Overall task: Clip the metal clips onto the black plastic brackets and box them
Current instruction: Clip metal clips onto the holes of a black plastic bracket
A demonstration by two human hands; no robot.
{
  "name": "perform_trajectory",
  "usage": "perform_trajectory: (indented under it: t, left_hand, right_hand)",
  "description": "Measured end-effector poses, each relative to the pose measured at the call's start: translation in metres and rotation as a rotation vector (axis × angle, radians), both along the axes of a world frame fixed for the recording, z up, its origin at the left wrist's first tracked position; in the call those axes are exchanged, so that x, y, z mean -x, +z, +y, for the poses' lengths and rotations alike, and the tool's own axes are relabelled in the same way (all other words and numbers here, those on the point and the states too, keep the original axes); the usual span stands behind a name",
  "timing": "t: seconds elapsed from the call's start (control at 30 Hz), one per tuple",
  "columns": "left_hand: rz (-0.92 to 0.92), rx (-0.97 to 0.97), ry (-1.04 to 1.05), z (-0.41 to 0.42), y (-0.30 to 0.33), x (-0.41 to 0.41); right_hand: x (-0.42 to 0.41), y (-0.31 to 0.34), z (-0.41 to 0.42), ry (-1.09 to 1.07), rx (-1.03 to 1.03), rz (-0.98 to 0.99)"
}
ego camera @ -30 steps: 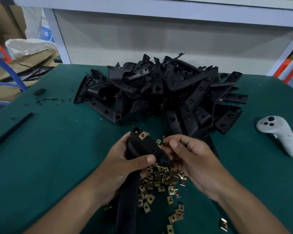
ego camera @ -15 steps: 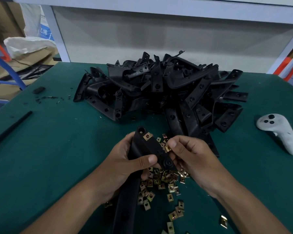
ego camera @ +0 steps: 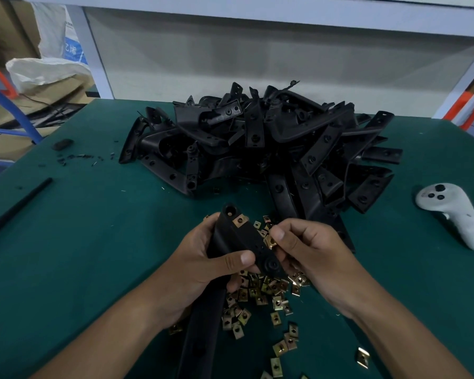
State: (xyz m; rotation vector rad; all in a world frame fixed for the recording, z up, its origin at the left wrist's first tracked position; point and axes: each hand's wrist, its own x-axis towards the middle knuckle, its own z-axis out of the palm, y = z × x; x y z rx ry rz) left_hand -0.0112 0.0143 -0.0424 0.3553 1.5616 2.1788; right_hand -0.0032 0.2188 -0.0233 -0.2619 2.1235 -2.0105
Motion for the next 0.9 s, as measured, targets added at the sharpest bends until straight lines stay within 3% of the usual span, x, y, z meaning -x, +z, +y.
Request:
perform_trajectory:
  t: [0.23,0.6,0.8,0.9]
  left_hand:
    - [0.007,0.065,-0.037,-0.003,-0.006,0.002]
    - [0.075,0.037,-0.051,-0.003,-0.006,0.0]
    - [0.098,-0.009,-0.024,0.002,-0.004,-0.001]
    - [0.094,-0.02,-0.023,0.0,-0.004,-0.001]
  right_hand:
    - [0.0,0.002,0.004,0.056,-0.182,0.051]
    - [-0.001,0.003,0.006,0.102,-0.148,-0.015]
    - [0.0,-0.007,0.002,-0.13,-0.126,0.052]
    - [0.0,-0.009,-0.001,-0.119,-0.092,0.024]
